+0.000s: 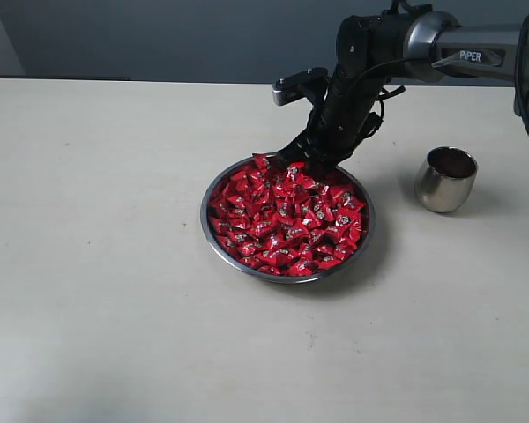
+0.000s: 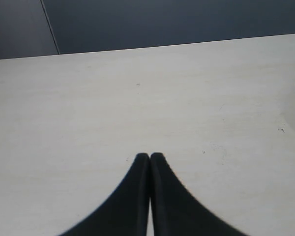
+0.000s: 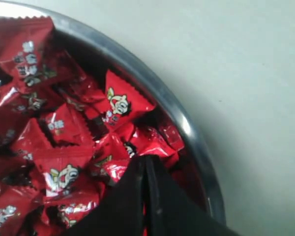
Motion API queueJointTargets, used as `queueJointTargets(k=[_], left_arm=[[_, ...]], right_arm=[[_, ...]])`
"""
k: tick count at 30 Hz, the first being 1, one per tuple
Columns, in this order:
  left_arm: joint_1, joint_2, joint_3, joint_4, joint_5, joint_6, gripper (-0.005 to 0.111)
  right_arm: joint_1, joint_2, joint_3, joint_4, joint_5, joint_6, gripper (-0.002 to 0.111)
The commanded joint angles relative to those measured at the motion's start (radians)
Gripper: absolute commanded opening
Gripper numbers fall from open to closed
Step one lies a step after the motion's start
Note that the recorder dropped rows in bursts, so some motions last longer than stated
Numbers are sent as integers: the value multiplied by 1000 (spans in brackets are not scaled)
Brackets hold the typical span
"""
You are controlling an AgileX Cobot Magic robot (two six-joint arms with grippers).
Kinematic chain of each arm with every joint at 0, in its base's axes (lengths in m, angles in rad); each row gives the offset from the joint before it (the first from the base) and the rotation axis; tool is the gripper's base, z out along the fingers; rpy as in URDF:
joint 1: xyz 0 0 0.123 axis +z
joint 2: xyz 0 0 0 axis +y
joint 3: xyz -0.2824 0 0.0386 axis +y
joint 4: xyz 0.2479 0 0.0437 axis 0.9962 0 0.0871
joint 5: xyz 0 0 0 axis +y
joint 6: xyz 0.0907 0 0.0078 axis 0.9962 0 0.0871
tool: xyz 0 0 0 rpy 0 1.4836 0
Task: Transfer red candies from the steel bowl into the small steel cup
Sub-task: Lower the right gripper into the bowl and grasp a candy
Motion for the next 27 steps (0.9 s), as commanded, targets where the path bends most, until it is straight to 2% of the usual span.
queueJointTargets(k=[1,27], left_arm=[[-4,-5,-8,1,-9,-2,0],[-4,-5,-8,1,-9,-2,0]], right_arm=[[-2,-3,-6,-12,7,4,-1],[24,-50,-4,-33,39,8,1]])
